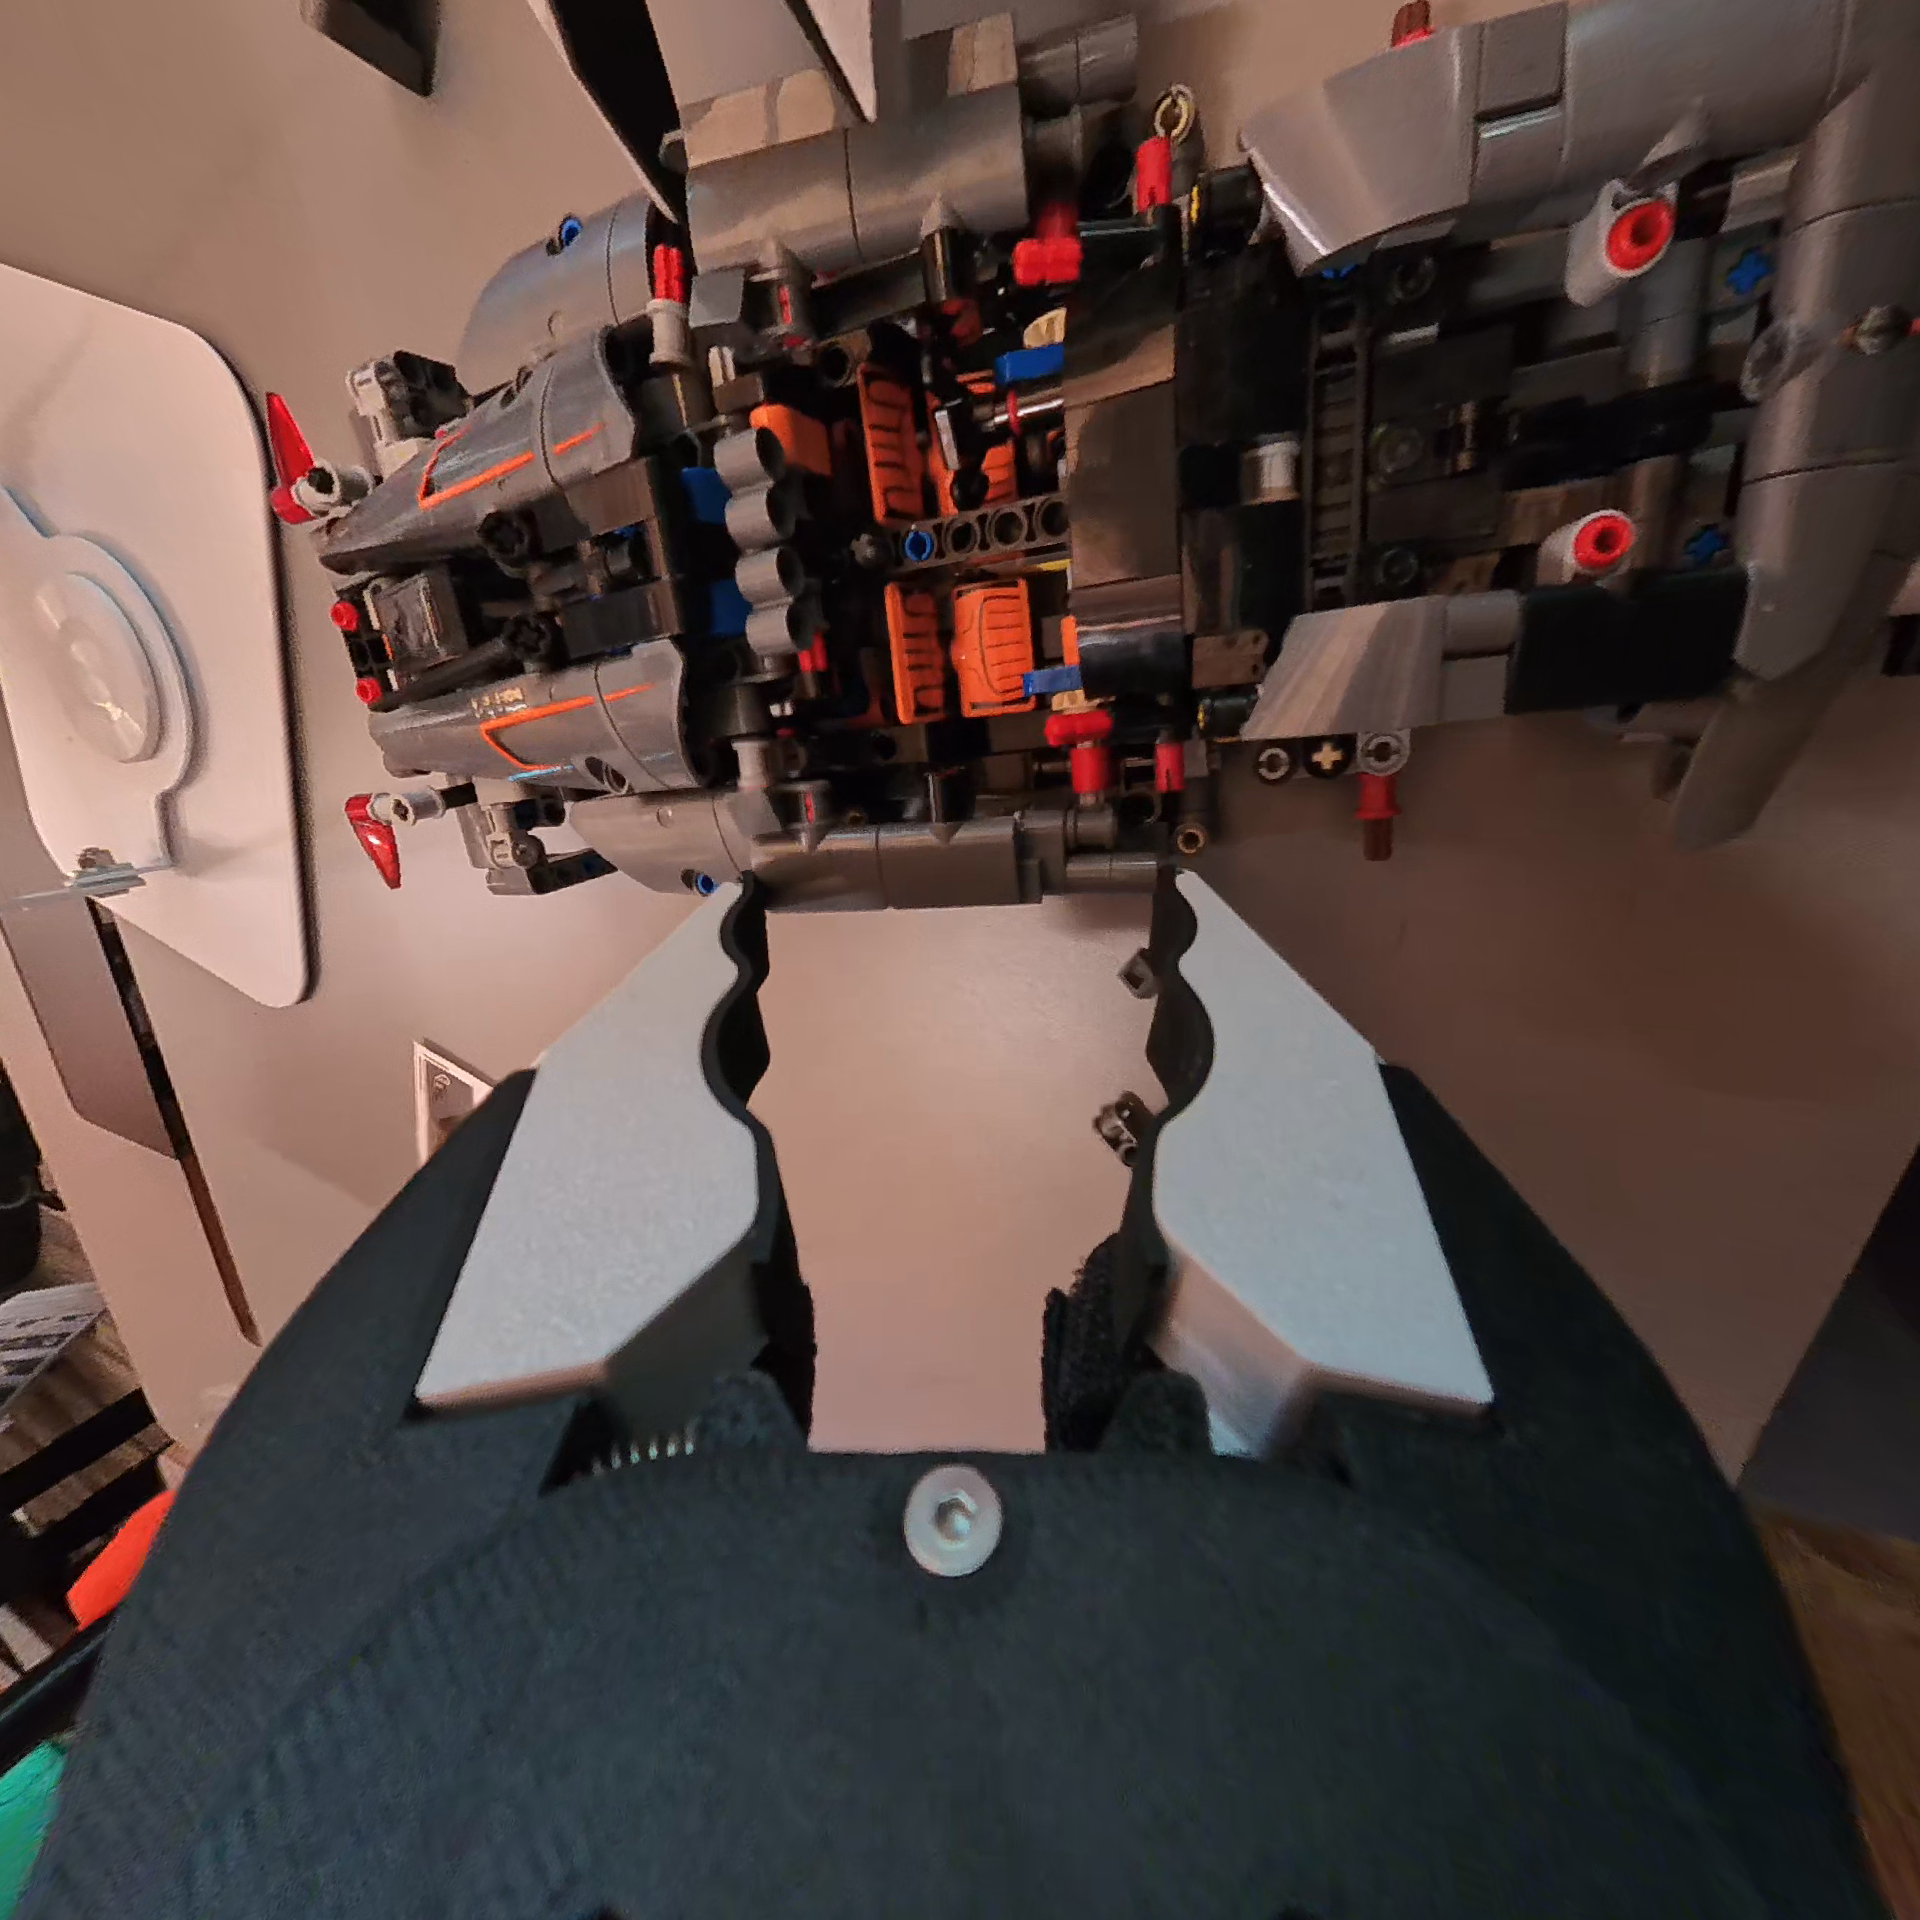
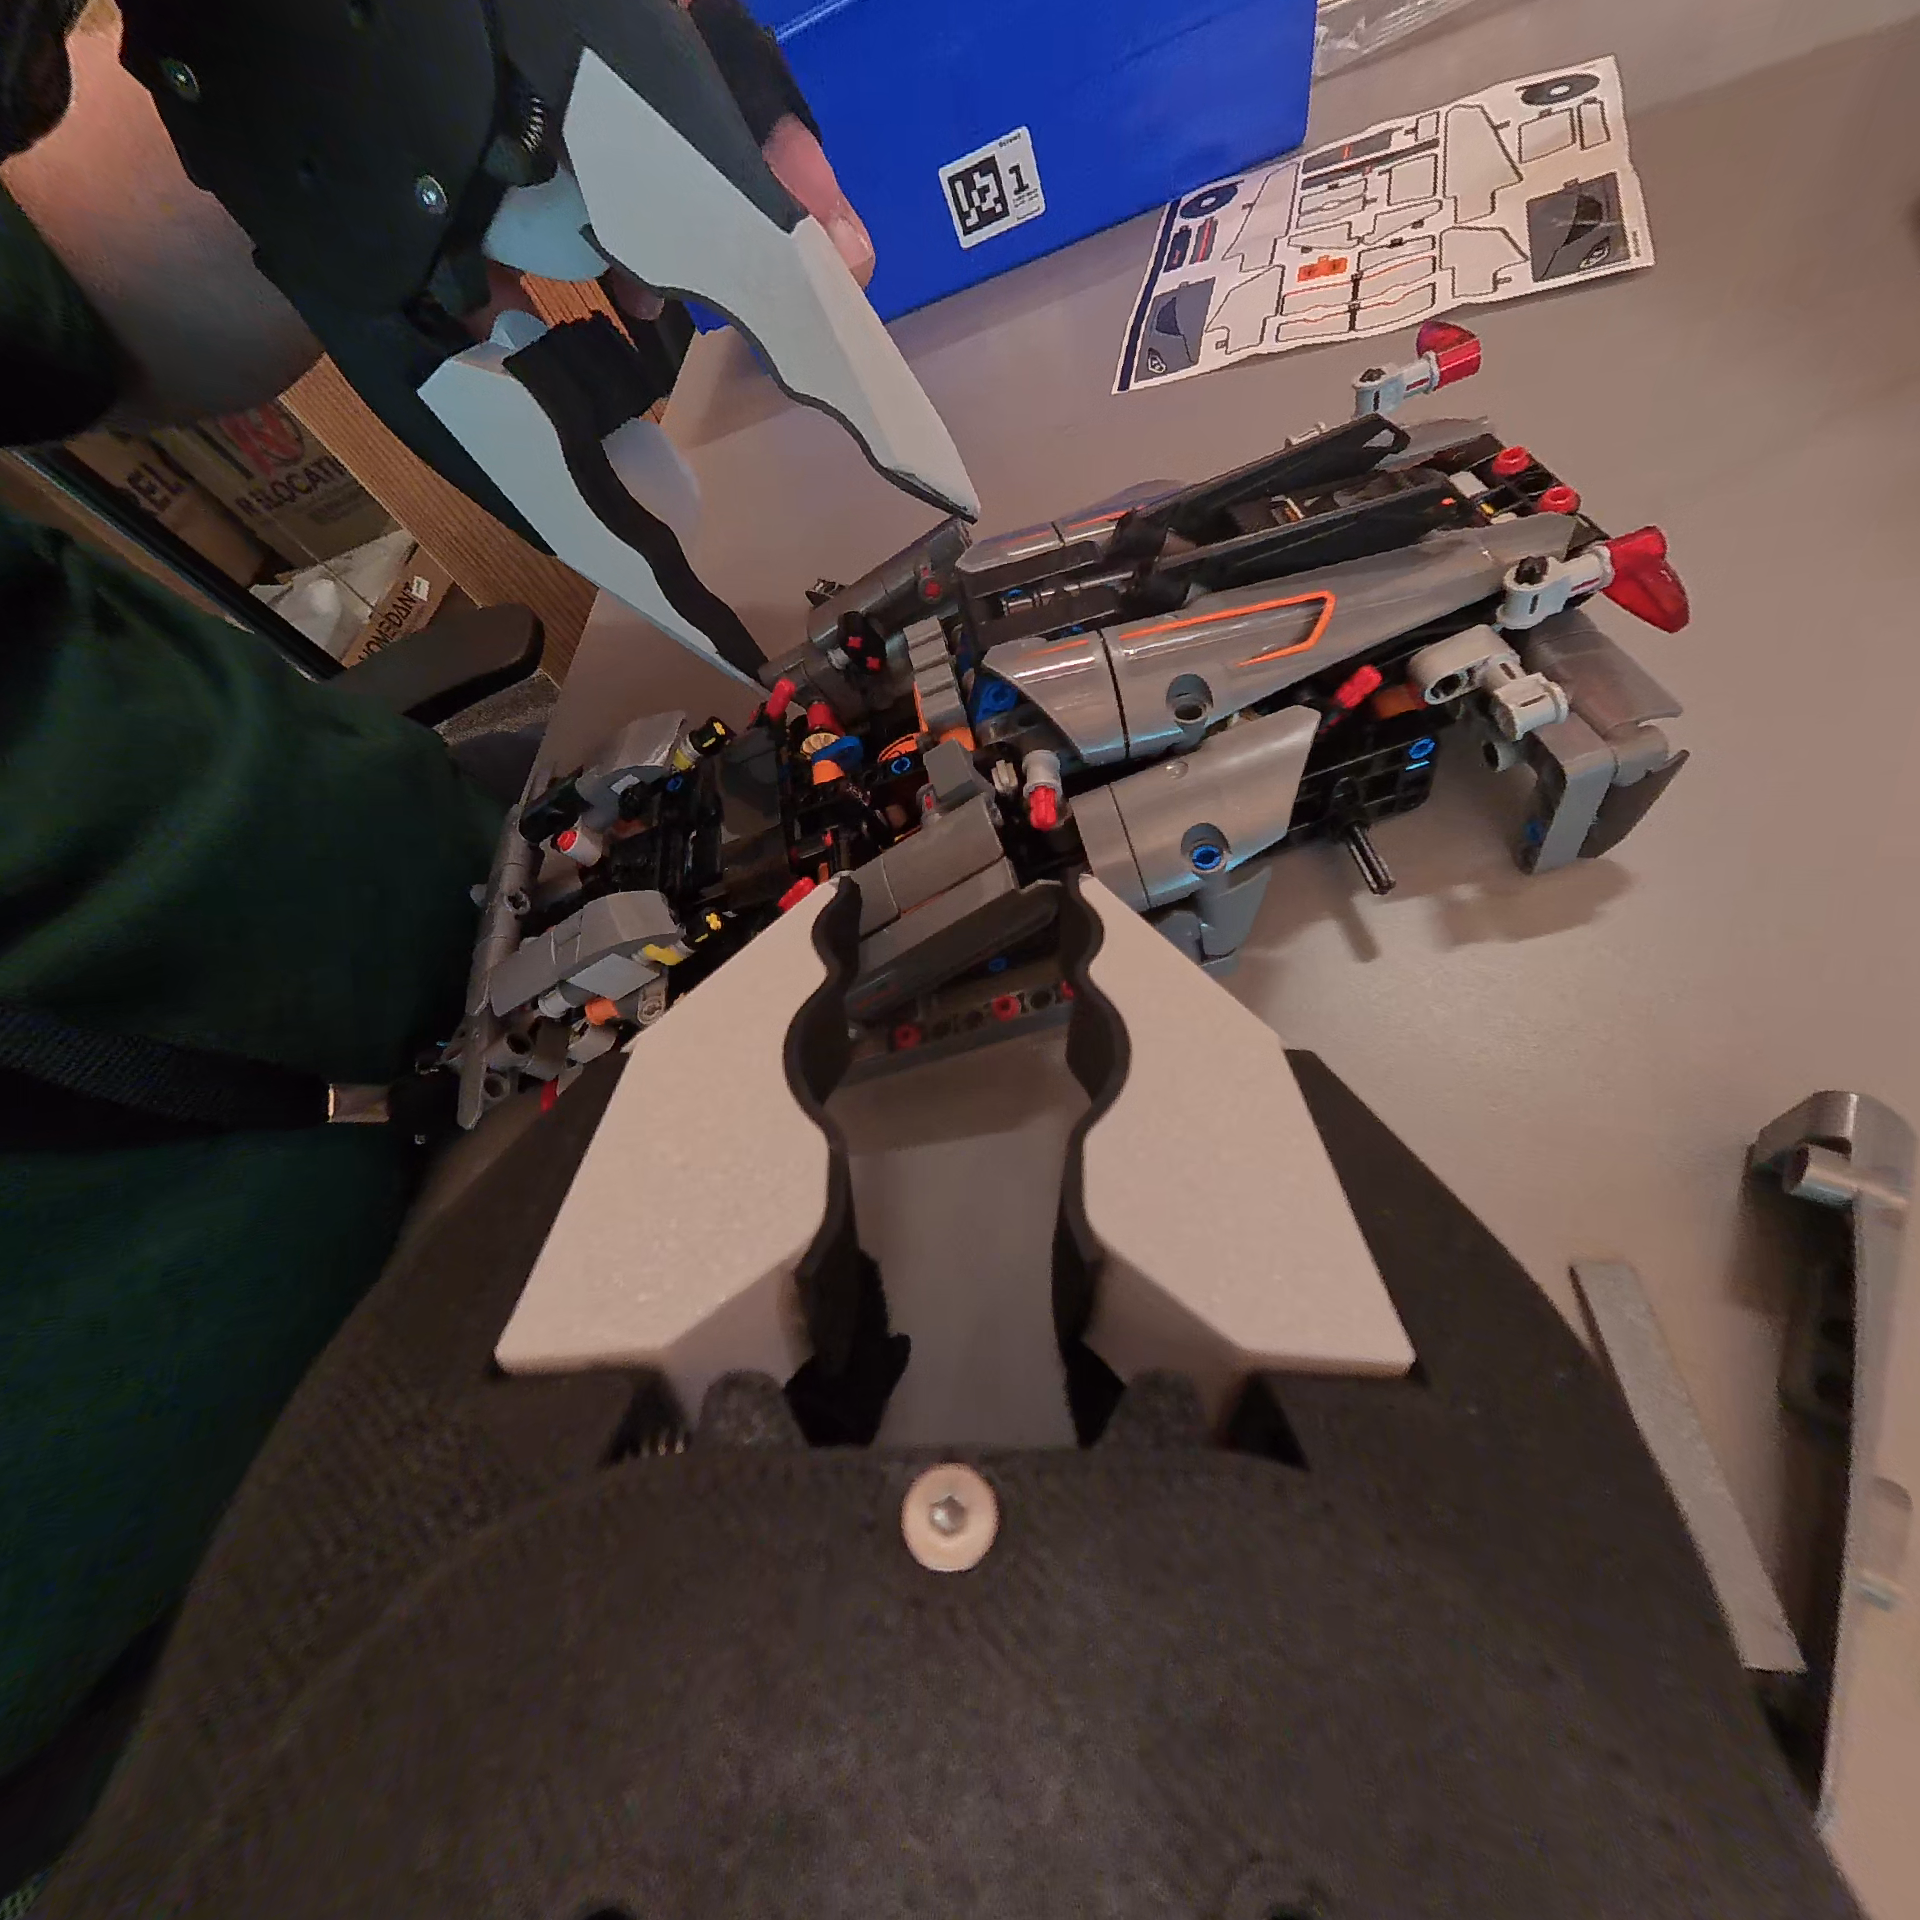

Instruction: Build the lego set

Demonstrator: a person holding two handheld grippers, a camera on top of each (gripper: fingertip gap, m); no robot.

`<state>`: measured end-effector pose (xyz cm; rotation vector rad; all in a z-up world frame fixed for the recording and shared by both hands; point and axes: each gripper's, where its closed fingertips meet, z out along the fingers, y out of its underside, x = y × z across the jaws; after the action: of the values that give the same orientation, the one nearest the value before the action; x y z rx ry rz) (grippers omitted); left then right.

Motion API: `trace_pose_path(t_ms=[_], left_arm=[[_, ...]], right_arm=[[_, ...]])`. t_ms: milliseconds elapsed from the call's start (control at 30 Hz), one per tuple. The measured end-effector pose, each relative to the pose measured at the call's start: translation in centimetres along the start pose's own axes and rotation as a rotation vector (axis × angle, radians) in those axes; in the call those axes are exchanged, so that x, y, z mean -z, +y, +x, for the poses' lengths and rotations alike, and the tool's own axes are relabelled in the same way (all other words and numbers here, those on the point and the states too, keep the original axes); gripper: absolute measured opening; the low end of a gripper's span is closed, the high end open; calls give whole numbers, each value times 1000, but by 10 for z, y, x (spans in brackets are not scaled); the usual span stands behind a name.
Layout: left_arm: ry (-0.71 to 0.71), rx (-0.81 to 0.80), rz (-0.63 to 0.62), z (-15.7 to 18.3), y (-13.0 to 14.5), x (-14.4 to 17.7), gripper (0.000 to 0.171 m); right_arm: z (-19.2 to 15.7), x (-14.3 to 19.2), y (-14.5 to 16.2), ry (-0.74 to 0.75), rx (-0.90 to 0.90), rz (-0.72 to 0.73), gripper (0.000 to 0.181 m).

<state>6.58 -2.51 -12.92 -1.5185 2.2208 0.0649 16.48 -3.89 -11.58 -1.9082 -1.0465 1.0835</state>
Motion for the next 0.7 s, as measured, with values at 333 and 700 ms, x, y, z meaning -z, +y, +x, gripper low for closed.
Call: trace_pose_path(t_ms=[333, 700], left_arm=[[30, 40, 6, 0, -3, -1, 72], [29, 3, -19, 2, -3, -2, 72]], right_arm=[[2, 1, 0, 9, -3, 6, 37], [2, 1, 0, 17, 5, 2, 35]])
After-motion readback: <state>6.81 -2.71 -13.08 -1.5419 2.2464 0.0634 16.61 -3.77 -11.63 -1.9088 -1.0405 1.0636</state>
